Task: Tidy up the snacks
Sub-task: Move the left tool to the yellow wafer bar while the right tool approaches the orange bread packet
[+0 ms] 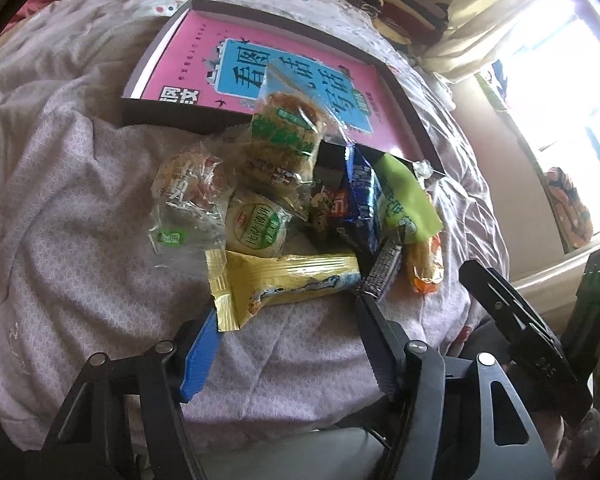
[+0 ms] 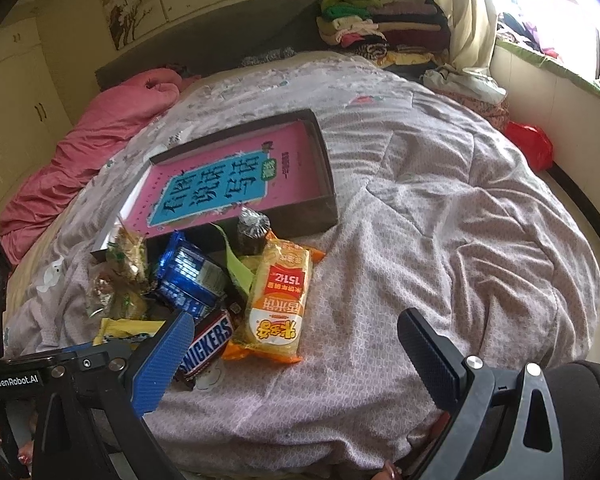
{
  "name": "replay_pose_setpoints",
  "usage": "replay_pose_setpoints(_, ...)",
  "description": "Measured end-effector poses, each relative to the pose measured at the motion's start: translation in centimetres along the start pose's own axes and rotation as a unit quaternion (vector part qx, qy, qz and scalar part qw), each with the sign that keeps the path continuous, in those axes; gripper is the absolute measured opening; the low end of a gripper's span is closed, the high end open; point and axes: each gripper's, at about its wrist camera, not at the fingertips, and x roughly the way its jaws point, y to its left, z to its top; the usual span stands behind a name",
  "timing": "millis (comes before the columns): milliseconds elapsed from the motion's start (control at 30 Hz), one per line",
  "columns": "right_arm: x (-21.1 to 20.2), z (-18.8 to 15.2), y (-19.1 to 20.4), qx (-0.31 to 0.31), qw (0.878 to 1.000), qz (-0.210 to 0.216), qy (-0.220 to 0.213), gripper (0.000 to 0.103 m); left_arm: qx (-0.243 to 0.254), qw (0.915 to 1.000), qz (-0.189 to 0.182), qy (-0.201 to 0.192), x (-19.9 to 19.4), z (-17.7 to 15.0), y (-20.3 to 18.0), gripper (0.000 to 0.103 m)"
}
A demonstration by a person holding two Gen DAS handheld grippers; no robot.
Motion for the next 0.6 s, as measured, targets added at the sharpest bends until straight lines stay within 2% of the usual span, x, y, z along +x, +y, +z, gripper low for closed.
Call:
replay_pose_setpoints(100, 1.2, 0.2, -0.1, -0.001, 1.000, -0.004, 0.021, 0.103, -0.010, 0.9999, -0.005, -0.002, 0.4, 0.4, 0.4, 0.064)
replay_pose_setpoints(167, 2.1, 0.3, -0.1, -0.004, 0.999, -0.009, 0.034, 0.103, -0.016, 0.9998, -0.008, 0.000, 0.6, 0.5, 0.6, 0.058)
replay_pose_setpoints(233, 2.9, 0.3, -0.1, -0.006, 0.999, -0.011, 0.048, 0.097, -0.020, 0.9997, -0.012, 0.000, 0.8, 0.7, 0.8, 0.055)
replay_pose_setpoints(400, 4.1, 0.4, 0.0, -0.017, 0.998, -0.002, 0.066, 0.071, -0.024, 0.9993, -0.030, 0.000, 1.3, 1.1, 0.8, 0.051)
replay_pose_setpoints(500, 4.5, 0.5, 0.5, -0.033, 0.997, 0.007, 0.068, 0.056, -0.021, 0.9989, -0.042, 0.001, 1.6, 1.2, 0.5, 0.044)
replay_pose_setpoints(600, 4.9, 0.5, 0.8, -0.043, 0.996, 0.014, 0.073, 0.050, -0.020, 0.9983, -0.054, 0.003, 1.8, 1.3, 0.1, 0.041)
